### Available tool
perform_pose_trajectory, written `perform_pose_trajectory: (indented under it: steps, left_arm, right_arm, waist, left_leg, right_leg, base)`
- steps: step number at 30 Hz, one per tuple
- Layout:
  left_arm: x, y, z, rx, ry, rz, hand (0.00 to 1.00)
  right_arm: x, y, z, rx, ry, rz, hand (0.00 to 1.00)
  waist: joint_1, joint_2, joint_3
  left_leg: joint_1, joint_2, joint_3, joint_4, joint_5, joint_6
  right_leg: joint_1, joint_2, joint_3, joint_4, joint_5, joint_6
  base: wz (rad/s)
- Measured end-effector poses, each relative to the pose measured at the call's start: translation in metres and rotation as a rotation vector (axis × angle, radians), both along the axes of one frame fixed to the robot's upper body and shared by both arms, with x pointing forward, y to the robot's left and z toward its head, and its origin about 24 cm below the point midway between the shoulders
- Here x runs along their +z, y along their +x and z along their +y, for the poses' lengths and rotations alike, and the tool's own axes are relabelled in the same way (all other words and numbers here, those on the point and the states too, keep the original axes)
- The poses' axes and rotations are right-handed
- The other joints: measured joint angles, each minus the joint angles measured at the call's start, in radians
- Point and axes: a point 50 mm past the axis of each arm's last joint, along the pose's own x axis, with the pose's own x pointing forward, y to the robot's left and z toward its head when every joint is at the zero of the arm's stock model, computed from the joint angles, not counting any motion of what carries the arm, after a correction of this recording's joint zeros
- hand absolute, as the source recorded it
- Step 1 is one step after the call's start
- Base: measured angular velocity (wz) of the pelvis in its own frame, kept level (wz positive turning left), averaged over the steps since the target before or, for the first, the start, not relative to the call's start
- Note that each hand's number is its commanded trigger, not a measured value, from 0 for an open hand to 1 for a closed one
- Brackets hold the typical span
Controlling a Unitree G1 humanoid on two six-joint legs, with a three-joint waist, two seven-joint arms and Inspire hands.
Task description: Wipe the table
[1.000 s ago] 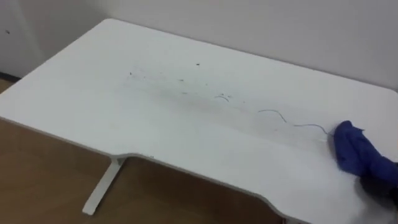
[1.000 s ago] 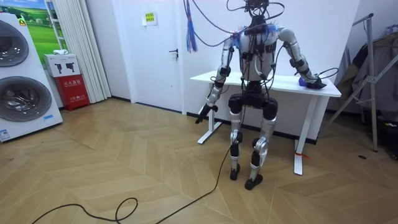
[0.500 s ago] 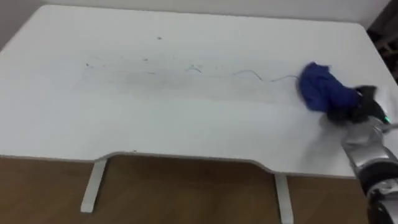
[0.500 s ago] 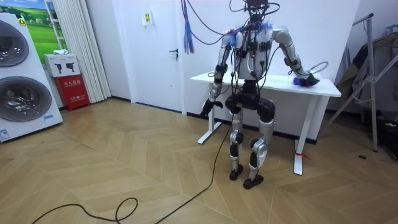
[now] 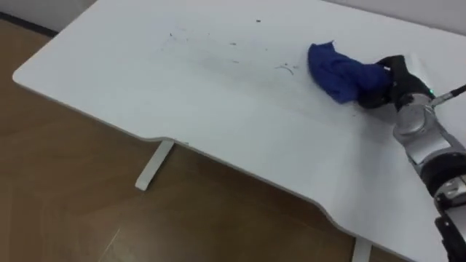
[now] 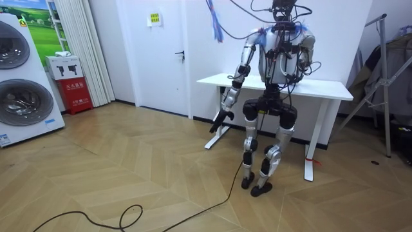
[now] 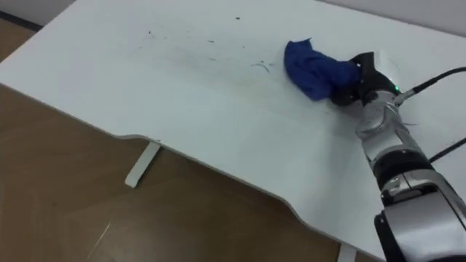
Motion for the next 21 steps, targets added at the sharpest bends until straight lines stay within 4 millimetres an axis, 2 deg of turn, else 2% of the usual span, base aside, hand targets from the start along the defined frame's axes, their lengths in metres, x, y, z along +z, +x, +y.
perform_pose_trajectory:
  steps: [2,4,5,6,7,8,10,11,13,15,16,18,20,21]
  left_arm:
    - [0.001,0.006,0.001,-0.008,0.004,-0.024,0.00]
    - [0.001,0.005,0.002,0.002,0.013,-0.027,0.00]
    - [0.002,0.002,0.004,0.014,0.020,-0.022,0.00]
    - [0.002,-0.001,0.006,0.035,0.026,-0.022,0.00]
    - [0.002,-0.002,0.007,0.045,0.031,-0.022,0.00]
    - [0.003,-0.002,0.011,0.072,0.040,-0.029,0.00]
    - [0.005,-0.008,0.015,0.123,0.053,-0.032,0.00]
    - [0.005,-0.010,0.017,0.131,0.058,-0.030,0.00]
    - [0.007,-0.016,0.022,0.168,0.082,-0.036,0.00]
    - [0.009,-0.029,0.027,0.210,0.111,-0.025,0.00]
    - [0.010,-0.034,0.028,0.216,0.118,-0.015,0.00]
    - [0.012,-0.046,0.029,0.236,0.130,0.013,0.00]
    - [0.012,-0.050,0.029,0.243,0.131,0.021,0.00]
    - [0.012,-0.048,0.028,0.240,0.130,0.012,0.00]
  right_arm:
    - [-0.005,-0.006,-0.005,-0.029,0.082,-0.020,1.00]
    - [-0.010,-0.012,-0.010,-0.047,0.110,-0.026,1.00]
    - [-0.018,-0.020,-0.017,-0.081,0.134,-0.017,1.00]
    - [-0.025,-0.030,-0.026,-0.125,0.160,-0.013,1.00]
    - [-0.029,-0.037,-0.032,-0.150,0.170,-0.010,1.00]
    - [-0.037,-0.052,-0.046,-0.210,0.185,-0.001,1.00]
    - [-0.046,-0.083,-0.077,-0.360,0.196,0.010,1.00]
    - [-0.047,-0.091,-0.085,-0.395,0.193,0.010,1.00]
    - [-0.050,-0.120,-0.110,-0.506,0.196,0.008,1.00]
    - [-0.057,-0.161,-0.136,-0.652,0.202,0.039,1.00]
    - [-0.058,-0.171,-0.141,-0.682,0.204,0.047,1.00]
    - [-0.065,-0.204,-0.154,-0.796,0.234,0.063,1.00]
    - [-0.070,-0.212,-0.153,-0.843,0.300,0.040,1.00]
    - [-0.073,-0.212,-0.150,-0.858,0.321,0.031,1.00]
  waist:
    - [-0.007,-0.001,-0.0033]
    - [-0.032,0.005,-0.0114]
    - [-0.052,0.010,-0.0250]
    - [-0.077,0.010,-0.0335]
    - [-0.087,0.010,-0.0391]
    - [-0.106,0.007,-0.0493]
    - [-0.129,0.011,-0.0520]
    - [-0.138,0.012,-0.0532]
    - [-0.155,0.012,-0.0544]
    - [-0.176,0.012,-0.0573]
    - [-0.185,0.012,-0.0603]
    - [-0.217,0.010,-0.0613]
    - [-0.240,0.008,-0.0609]
    - [-0.241,0.006,-0.0599]
  left_leg:
    - [-0.003,0.005,0.021,-0.001,-0.001,0.001]
    - [-0.003,0.006,0.033,0.000,-0.005,0.009]
    - [-0.001,0.010,0.054,-0.002,-0.011,0.016]
    - [0.012,0.012,0.079,-0.006,-0.015,0.022]
    - [0.017,0.013,0.084,-0.009,-0.018,0.027]
    - [0.025,0.010,0.082,-0.010,-0.020,0.031]
    - [0.049,0.011,0.103,-0.016,-0.027,0.041]
    - [0.050,0.012,0.110,-0.015,-0.029,0.044]
    - [0.051,0.018,0.134,-0.015,-0.037,0.050]
    - [0.068,0.022,0.161,-0.020,-0.046,0.058]
    - [0.073,0.022,0.165,-0.022,-0.048,0.061]
    - [0.086,0.022,0.170,-0.019,-0.060,0.065]
    - [0.094,0.022,0.174,-0.020,-0.063,0.066]
    - [0.109,0.022,0.179,-0.024,-0.064,0.068]
  right_leg:
    - [-0.005,0.001,0.003,0.001,0.000,0.000]
    - [-0.005,0.001,0.006,0.003,-0.001,0.002]
    - [-0.004,0.001,0.009,0.005,-0.003,0.006]
    - [-0.002,0.001,0.023,0.009,-0.004,0.010]
    - [0.001,0.001,0.029,0.011,-0.006,0.013]
    - [0.006,0.001,0.044,0.010,-0.005,0.017]
    - [0.020,0.002,0.078,0.008,-0.001,0.026]
    - [0.019,0.002,0.084,0.008,0.001,0.028]
    - [0.012,0.003,0.110,0.011,0.006,0.034]
    - [0.018,0.005,0.141,0.011,0.013,0.042]
    - [0.020,0.005,0.149,0.011,0.013,0.044]
    - [0.031,0.005,0.165,0.012,0.016,0.048]
    - [0.037,0.006,0.173,0.011,0.018,0.051]
    - [0.049,0.006,0.180,0.009,0.018,0.052]
  base:
    - [0.03]
    - [-0.02]
    - [0.08]
    - [0.13]
    - [0.17]
    - [0.07]
    - [-0.22]
    - [-0.37]
    - [-0.38]
    - [-0.42]
    - [-0.29]
    - [-0.17]
    - [-0.13]
    - [-0.09]
